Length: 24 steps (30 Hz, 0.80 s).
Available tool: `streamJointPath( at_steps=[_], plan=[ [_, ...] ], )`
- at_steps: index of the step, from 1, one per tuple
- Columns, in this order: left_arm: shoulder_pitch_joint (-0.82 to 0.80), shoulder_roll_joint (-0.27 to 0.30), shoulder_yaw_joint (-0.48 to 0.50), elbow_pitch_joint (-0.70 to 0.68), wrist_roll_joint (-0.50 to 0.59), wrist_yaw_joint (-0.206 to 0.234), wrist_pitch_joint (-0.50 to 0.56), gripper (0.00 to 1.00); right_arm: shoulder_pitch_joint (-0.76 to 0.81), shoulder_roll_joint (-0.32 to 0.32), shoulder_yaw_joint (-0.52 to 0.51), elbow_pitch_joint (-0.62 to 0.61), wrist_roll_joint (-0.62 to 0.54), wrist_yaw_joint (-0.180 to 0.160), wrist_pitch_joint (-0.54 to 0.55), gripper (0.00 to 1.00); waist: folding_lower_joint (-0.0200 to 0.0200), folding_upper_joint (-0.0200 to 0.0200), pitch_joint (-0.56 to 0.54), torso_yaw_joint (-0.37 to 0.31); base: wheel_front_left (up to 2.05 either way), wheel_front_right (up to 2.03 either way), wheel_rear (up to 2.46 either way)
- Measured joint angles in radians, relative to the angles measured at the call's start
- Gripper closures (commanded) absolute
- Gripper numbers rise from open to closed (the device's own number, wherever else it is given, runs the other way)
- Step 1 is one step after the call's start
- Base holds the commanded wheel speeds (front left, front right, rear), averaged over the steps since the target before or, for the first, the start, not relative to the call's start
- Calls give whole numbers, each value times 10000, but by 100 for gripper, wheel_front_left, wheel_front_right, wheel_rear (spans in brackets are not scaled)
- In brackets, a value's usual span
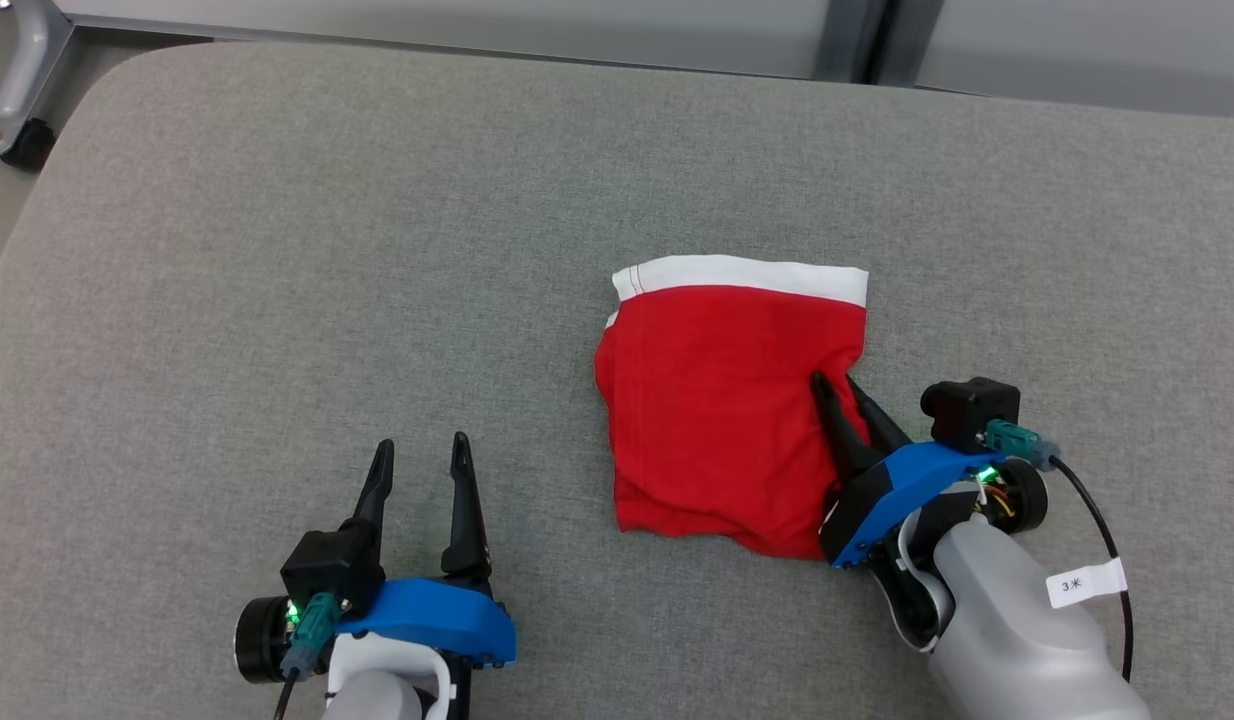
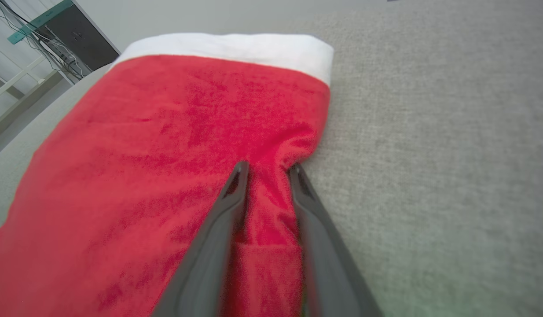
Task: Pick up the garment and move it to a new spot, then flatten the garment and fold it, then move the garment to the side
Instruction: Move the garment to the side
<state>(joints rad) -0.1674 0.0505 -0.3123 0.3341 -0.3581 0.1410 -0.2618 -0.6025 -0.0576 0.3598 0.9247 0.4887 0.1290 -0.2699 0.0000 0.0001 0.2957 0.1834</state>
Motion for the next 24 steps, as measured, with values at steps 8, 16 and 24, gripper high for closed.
streamJointPath(
  at_steps=[8,16,24],
  plan=[
    [92,0,36,86,163,-207,0,0,428,35,-268,-556,-40,19,50,100,0,0,-242,-737,0,0,0],
    [-36,4,-201,234,132,-462,0,0,972,36,-341,-1085,-165,17,59,100,0,0,-395,-2833,0,0,0],
    [-189,-4,-318,489,151,-631,2,0,1236,54,-12,-1275,107,17,59,100,1,-1,-479,-5501,0,0,0]
  ],
)
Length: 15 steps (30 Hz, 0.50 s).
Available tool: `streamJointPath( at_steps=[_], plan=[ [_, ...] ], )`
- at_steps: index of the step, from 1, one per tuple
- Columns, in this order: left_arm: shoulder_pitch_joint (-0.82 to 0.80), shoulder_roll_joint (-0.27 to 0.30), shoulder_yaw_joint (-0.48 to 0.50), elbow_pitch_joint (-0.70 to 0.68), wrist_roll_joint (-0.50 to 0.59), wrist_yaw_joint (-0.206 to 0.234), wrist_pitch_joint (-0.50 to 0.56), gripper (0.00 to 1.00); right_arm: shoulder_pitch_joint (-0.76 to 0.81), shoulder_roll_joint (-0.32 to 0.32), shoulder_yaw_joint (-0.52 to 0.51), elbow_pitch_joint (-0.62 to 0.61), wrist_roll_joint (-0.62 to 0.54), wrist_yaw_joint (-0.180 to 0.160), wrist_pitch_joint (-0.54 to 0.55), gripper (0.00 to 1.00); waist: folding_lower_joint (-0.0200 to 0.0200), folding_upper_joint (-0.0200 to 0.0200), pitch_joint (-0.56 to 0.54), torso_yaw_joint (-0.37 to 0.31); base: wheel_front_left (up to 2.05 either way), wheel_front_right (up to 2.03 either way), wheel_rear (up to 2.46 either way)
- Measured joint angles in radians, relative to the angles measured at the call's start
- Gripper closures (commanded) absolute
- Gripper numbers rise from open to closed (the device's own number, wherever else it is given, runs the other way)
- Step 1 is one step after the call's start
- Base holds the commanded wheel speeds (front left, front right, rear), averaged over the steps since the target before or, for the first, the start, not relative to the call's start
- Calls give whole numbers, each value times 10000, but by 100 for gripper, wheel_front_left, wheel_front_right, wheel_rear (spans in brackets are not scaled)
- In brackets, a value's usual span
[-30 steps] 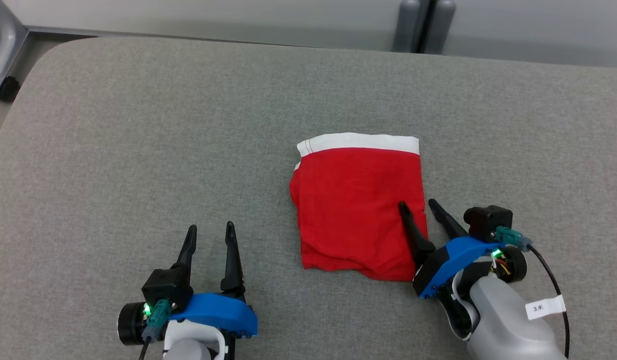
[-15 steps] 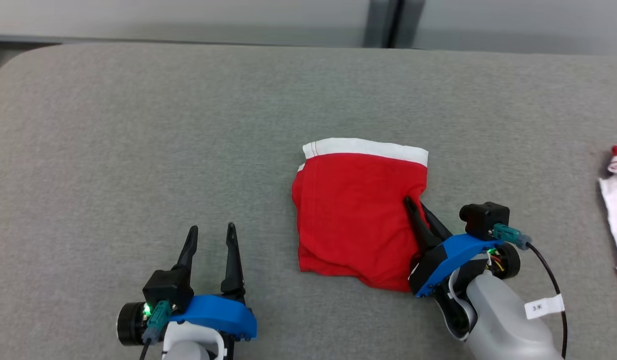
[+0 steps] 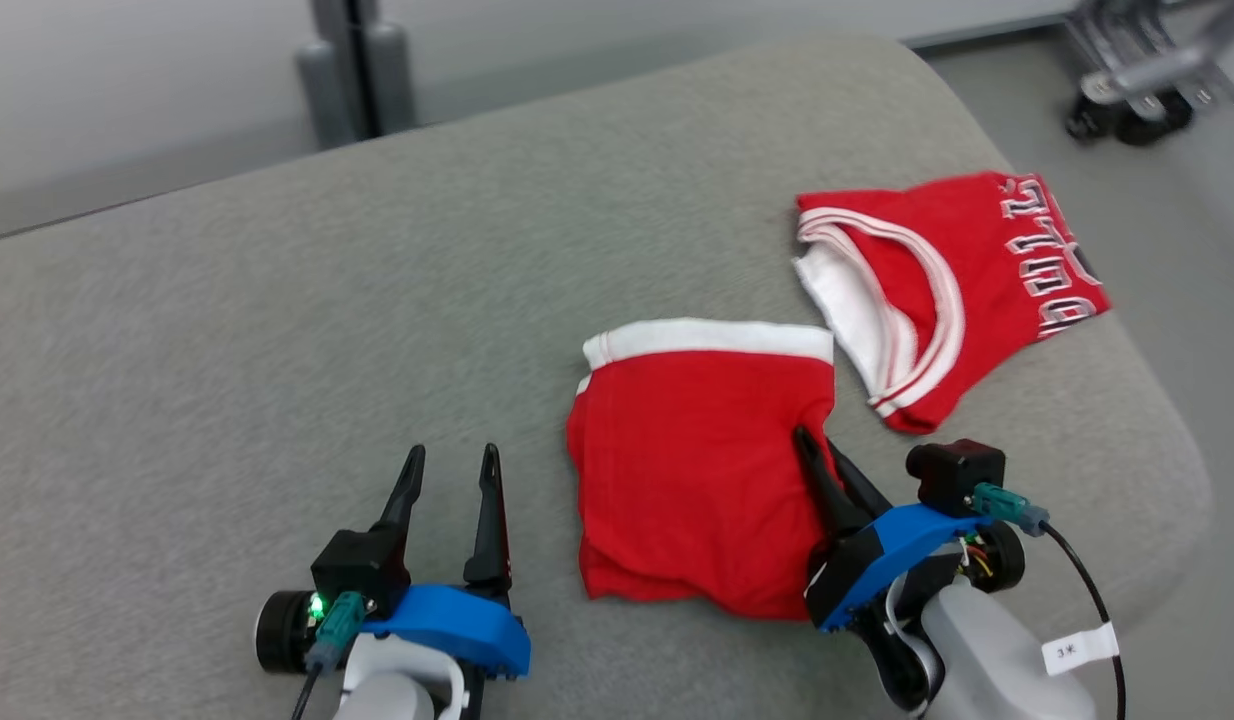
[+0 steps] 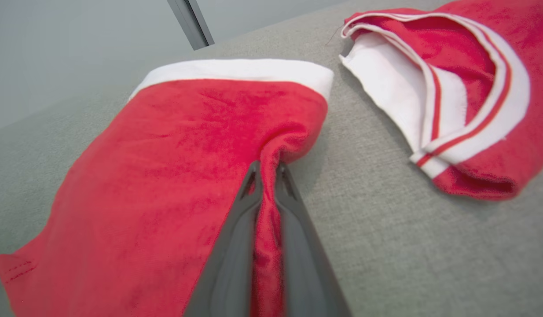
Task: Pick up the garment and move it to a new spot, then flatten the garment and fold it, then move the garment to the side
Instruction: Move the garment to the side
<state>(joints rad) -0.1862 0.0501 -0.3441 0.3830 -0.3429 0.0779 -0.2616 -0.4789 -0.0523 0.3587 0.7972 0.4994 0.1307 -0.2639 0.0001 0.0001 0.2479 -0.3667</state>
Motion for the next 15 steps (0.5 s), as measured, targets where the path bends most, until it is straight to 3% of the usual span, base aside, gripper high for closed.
streamJointPath(
  at_steps=[7,11,15],
  plan=[
    [-278,-12,-180,318,111,-171,-2,0,131,2,334,-261,385,0,0,100,-2,0,-267,-1605,0,0,0],
    [-396,-27,-178,456,190,-230,-2,0,-67,-2,514,-272,40,0,0,100,-3,-2,-282,-1785,0,0,0],
    [-395,0,-178,589,276,-263,-2,0,-881,-349,654,-58,-500,0,2,100,-1,-1,-223,-1503,0,0,0]
  ],
)
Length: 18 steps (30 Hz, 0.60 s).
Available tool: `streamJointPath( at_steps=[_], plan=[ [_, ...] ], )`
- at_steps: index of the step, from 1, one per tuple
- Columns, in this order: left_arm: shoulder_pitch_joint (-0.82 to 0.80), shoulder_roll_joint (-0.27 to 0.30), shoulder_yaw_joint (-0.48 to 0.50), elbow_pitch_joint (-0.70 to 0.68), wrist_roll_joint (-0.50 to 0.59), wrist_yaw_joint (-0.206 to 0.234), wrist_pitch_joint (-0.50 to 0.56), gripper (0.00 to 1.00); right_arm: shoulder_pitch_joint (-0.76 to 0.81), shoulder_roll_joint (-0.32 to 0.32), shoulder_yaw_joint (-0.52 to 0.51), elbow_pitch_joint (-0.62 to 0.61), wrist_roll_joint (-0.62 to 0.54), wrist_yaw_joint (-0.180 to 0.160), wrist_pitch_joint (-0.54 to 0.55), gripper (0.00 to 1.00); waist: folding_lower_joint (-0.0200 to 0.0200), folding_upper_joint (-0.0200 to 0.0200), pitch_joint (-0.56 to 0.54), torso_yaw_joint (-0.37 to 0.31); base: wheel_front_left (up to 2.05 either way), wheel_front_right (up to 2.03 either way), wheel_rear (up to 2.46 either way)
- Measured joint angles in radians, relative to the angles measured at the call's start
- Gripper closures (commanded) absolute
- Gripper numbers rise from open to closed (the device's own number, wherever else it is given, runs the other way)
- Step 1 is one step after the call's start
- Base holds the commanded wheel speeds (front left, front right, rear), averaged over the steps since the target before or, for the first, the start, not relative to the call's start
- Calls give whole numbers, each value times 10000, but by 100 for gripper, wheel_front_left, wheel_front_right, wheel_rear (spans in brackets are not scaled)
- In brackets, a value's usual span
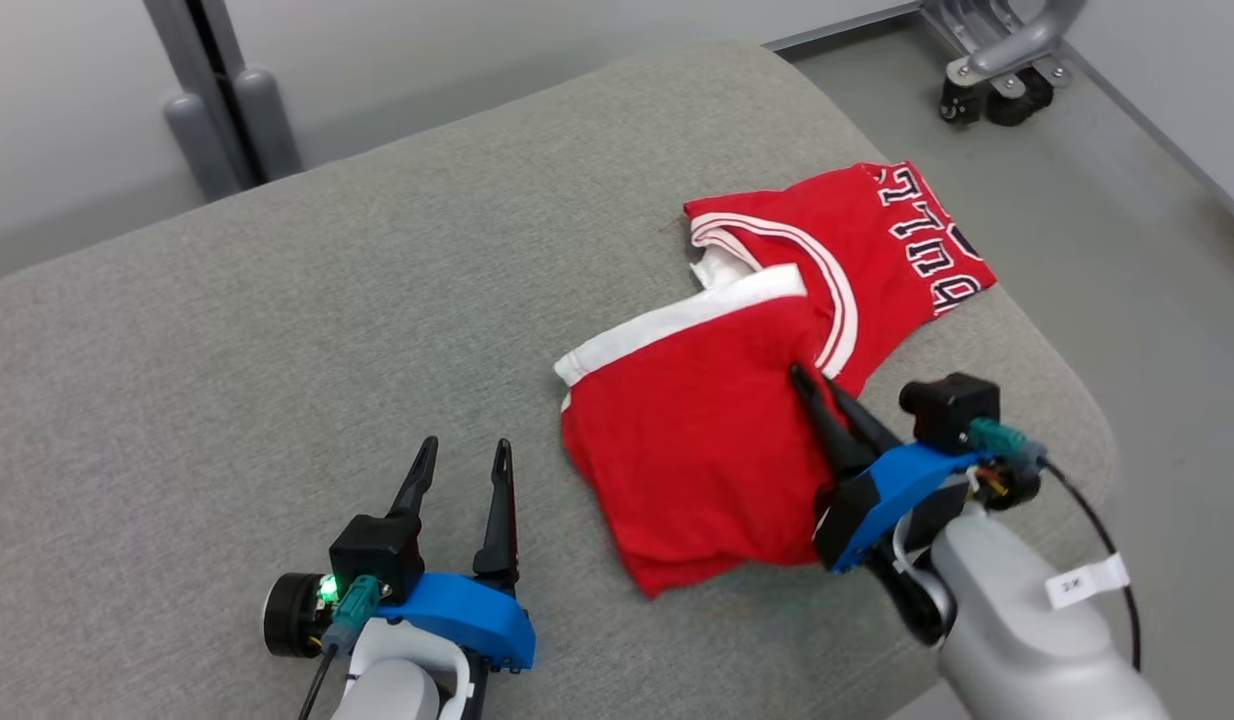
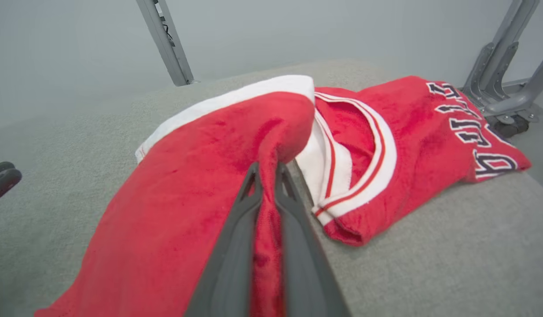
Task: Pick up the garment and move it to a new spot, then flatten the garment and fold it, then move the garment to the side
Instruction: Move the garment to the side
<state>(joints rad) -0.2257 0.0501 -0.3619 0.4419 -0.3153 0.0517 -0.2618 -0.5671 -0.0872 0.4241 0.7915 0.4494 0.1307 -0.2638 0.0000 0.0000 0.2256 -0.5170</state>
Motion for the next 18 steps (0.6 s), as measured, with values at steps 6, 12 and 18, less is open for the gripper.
streamJointPath(
  at_steps=[6,12,18],
  plan=[
    [-39,-8,33,52,192,-50,0,0,-1524,-1392,-144,826,-800,0,-2,100,0,0,296,778,0,0,0],
    [-308,-8,94,27,360,-40,0,0,-2857,-2899,-729,2161,-1534,0,0,100,1,0,819,1640,0,0,0],
    [-615,-8,132,-100,523,-33,0,0,-3664,-3986,-1824,3377,-2385,2,-2,100,1,1,1454,2382,0,0,0]
  ],
)
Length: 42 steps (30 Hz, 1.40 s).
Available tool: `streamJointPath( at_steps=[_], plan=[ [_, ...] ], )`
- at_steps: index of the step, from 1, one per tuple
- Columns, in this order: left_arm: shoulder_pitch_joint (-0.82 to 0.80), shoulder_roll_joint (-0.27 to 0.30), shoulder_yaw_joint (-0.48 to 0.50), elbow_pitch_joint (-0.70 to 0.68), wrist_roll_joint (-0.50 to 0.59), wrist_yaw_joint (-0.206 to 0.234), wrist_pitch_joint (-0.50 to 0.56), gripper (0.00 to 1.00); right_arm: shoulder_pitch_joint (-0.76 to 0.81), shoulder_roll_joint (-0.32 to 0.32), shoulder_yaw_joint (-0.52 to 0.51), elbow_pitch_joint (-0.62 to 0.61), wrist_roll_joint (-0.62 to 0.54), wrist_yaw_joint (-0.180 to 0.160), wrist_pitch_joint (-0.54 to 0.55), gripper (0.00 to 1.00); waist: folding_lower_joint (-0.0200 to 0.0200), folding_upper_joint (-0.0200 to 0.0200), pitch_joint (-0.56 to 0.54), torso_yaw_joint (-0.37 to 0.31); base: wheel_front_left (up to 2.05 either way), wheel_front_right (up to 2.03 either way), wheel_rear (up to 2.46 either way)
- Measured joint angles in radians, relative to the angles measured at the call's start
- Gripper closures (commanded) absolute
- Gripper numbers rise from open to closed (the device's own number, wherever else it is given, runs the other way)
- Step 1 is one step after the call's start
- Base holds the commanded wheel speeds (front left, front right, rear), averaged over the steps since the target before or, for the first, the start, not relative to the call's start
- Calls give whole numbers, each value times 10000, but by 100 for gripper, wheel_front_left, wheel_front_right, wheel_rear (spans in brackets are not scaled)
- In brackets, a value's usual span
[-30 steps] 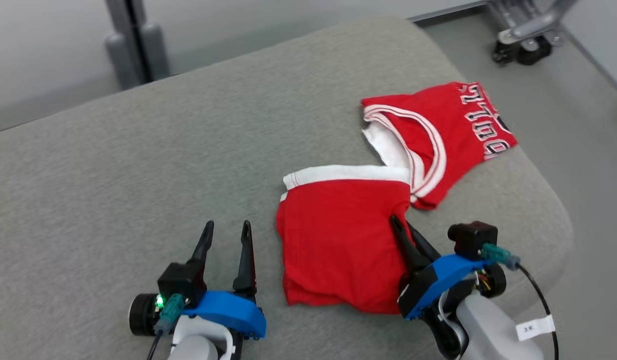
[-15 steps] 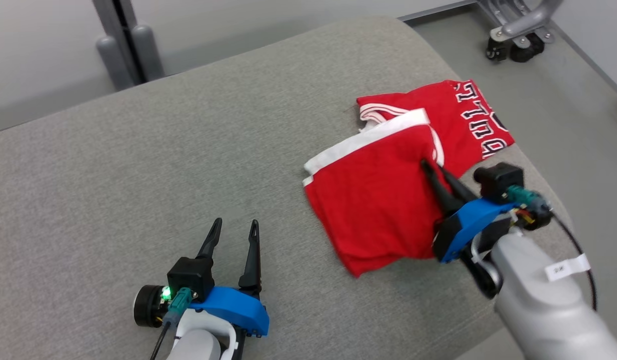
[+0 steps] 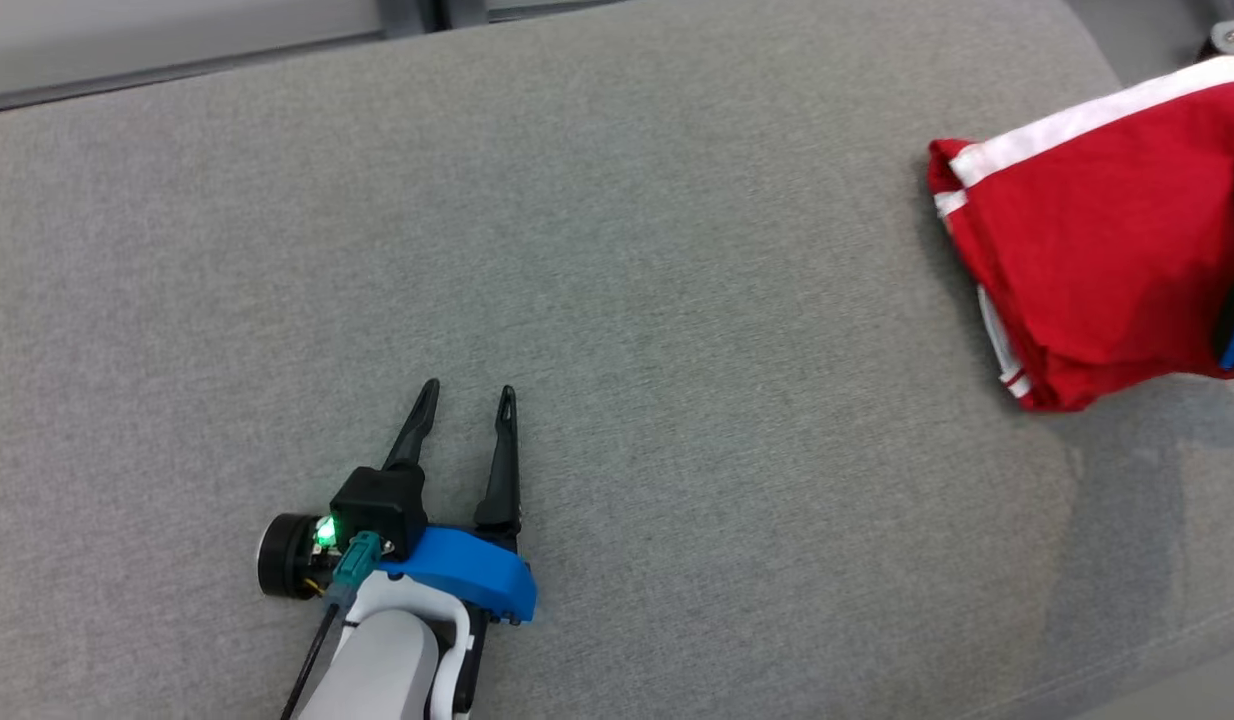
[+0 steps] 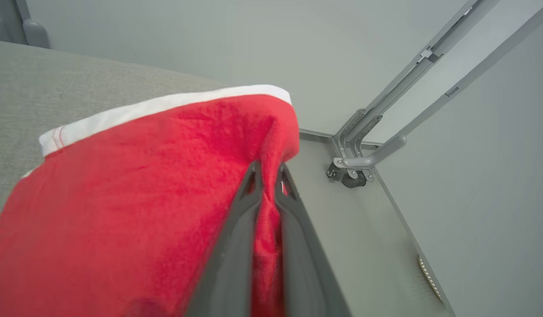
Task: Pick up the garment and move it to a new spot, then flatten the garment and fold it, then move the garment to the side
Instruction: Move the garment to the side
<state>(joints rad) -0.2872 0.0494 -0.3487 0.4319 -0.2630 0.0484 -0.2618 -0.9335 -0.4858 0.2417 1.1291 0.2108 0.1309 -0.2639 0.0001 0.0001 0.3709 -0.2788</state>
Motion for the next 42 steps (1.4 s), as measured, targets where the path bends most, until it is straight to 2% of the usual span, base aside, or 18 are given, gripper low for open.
streamJointPath(
  at_steps=[1,2,3,4,8,11,16,20,24,32,42],
  plan=[
    [-68,-4,-2,-44,12,12,-2,0,-76,-130,-318,75,-146,0,2,100,0,0,114,96,0,0,0],
    [-124,-19,4,-86,33,36,-12,0,-125,-263,-644,102,-414,0,0,61,0,0,223,192,0,0,0],
    [-179,-25,4,-113,38,40,-13,0,-180,-353,-1030,165,-633,-2,0,51,0,0,315,282,0,0,0],
    [-229,-36,6,-136,73,52,-15,0,-203,-395,-1459,182,-738,-2,0,0,0,-1,401,363,0,0,0],
    [-318,-119,52,-238,84,104,-42,0,-147,-188,-2943,-224,-1465,-2,-2,0,0,0,632,613,0,0,0],
    [-337,-107,176,-284,73,213,-42,0,91,535,-3839,-1302,-1638,-2,0,0,1,0,560,731,0,0,0],
    [-140,12,663,-376,-33,412,-25,0,1062,2098,-4002,-3538,-1392,-2,-2,0,1,1,133,901,0,0,0],
    [25,4,986,-575,-107,541,-23,0,2076,2913,-3657,-4986,-1074,-2,0,0,-2,0,-328,1169,0,0,0],
    [244,8,1239,-736,-184,667,-23,0,3198,3521,-3553,-5881,-570,0,0,0,-2,0,-811,1551,0,0,0],
    [861,12,1599,-819,-167,802,-23,0,5128,4190,-3356,-6008,-533,-2,0,0,-3,0,-1704,2246,0,0,0],
    [1866,8,1973,-690,-96,782,-23,0,6495,4341,-3030,-5910,-351,-2,0,0,-2,-1,-2909,2667,0,0,0]
  ],
)
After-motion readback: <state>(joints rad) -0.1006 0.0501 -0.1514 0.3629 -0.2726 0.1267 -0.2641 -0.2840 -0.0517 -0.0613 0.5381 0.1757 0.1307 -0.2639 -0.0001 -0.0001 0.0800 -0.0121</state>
